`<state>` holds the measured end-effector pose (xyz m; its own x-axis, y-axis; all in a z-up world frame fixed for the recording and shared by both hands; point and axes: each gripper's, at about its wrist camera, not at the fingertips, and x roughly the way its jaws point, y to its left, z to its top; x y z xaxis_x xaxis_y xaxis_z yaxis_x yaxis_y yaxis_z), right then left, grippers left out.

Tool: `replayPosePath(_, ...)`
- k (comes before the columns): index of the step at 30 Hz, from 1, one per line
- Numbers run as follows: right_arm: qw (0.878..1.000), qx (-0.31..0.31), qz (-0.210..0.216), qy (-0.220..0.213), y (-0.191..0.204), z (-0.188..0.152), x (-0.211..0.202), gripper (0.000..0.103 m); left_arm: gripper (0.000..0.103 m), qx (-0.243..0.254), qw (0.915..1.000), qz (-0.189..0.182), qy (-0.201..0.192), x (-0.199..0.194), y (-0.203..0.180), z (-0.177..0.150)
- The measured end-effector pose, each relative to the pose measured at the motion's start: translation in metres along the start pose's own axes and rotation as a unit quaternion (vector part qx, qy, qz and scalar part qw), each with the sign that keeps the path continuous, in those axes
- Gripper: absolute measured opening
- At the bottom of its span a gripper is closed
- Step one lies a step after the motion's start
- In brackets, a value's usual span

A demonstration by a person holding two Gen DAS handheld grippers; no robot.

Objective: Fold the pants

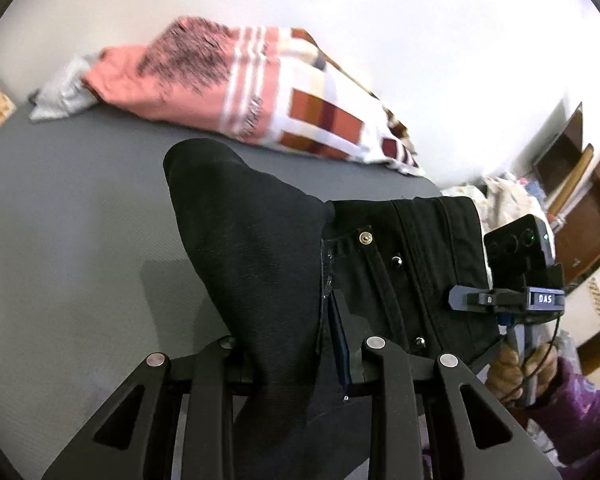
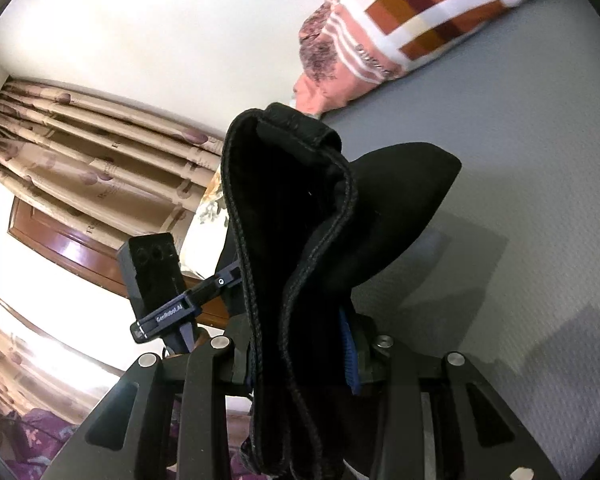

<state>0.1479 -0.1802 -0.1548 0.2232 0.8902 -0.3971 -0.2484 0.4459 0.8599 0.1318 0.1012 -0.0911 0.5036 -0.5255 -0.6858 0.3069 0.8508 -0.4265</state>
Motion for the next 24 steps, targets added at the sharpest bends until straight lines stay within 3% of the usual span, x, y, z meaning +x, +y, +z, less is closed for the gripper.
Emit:
replayPosePath(9, 1.0, -0.019, 0.014, 0.011, 0.018, 0.055, 0.071, 0.032, 0.027, 0.007, 0.9978, 0.052, -0.04, -0.018, 0.054, 0.04)
replayPosePath(24, 0.999, -0.009, 0.027, 0.015, 0.007, 0.129, 0.159, 0.032, 0.027, 0.015, 0.9924, 0.102, -0.068, 0.001, 0.128, 0.101)
